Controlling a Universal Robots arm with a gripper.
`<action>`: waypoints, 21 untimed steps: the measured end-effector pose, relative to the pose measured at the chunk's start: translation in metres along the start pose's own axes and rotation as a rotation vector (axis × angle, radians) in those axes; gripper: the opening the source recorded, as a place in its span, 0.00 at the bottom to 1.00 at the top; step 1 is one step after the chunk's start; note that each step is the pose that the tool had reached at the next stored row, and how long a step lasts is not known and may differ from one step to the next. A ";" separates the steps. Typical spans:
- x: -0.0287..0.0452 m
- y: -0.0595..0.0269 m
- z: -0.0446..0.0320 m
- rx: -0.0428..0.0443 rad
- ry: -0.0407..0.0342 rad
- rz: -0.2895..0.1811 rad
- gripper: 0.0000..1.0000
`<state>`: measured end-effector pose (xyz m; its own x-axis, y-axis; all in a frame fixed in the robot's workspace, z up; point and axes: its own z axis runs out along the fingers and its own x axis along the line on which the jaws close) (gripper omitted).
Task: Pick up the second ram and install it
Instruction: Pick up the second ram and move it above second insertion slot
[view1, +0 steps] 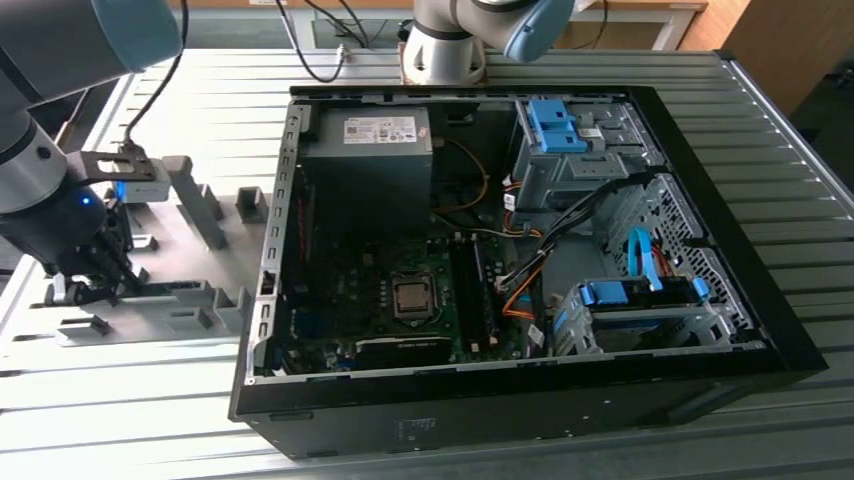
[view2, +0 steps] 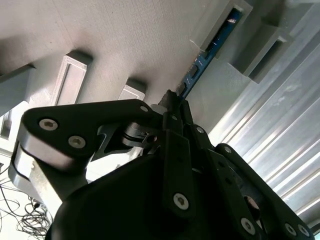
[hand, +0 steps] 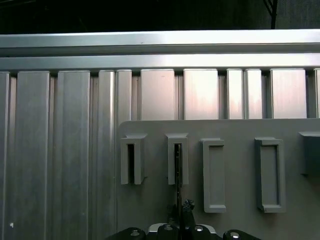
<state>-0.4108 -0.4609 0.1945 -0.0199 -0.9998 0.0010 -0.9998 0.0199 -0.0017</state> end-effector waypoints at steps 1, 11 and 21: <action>0.0000 0.0000 -0.0016 0.0000 0.0000 0.000 0.14; 0.0000 0.0000 -0.0291 0.0001 0.0000 0.000 0.14; 0.0001 0.0000 -0.0715 -0.0001 0.0001 0.000 0.14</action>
<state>-0.4109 -0.4609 0.2660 -0.0200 -0.9998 0.0011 -0.9998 0.0200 -0.0017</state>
